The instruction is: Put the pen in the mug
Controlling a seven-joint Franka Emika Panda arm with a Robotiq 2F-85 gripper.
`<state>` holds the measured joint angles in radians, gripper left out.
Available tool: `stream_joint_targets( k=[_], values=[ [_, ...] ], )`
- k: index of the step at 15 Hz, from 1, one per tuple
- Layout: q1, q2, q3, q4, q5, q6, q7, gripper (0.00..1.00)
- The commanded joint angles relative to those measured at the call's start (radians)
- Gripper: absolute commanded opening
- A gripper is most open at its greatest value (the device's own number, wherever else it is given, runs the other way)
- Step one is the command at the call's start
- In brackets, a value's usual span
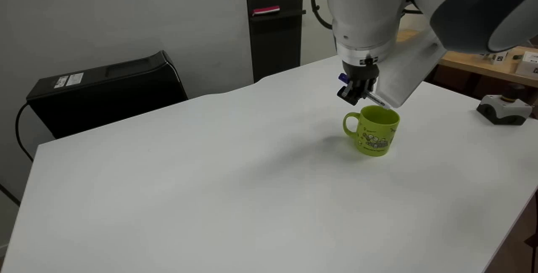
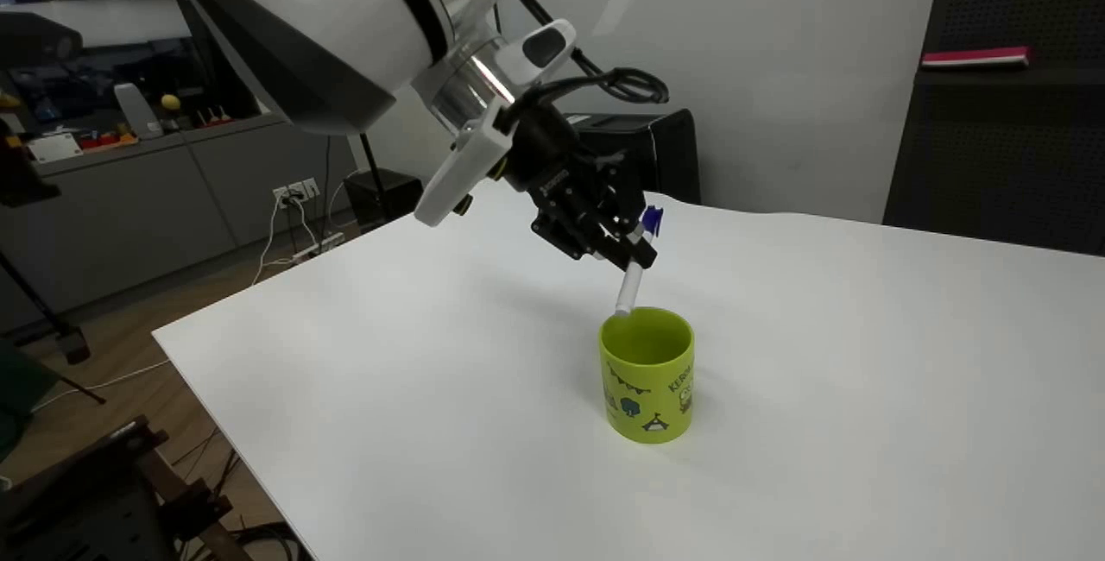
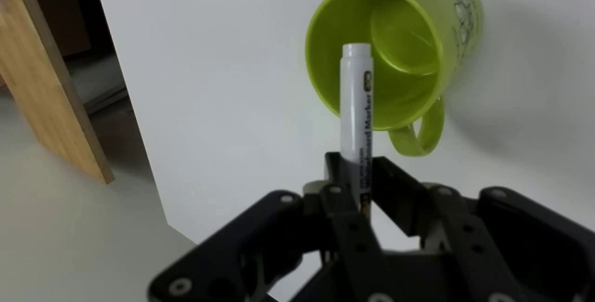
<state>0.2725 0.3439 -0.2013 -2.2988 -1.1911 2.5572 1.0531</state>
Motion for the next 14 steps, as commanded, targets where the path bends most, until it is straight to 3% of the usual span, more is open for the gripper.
stream_joint_targets(
  k=[1, 4, 5, 14],
  values=[
    [-0.076, 0.018, 0.071, -0.014, -0.085, 0.005, 0.128, 0.05],
    [-0.13, 0.048, 0.1, -0.016, -0.107, 0.042, 0.156, 0.05],
    [-0.1, 0.06, 0.059, -0.015, -0.109, 0.066, 0.16, 0.05],
    [-0.099, 0.091, 0.02, 0.0, -0.187, 0.099, 0.235, 0.05]
  ],
)
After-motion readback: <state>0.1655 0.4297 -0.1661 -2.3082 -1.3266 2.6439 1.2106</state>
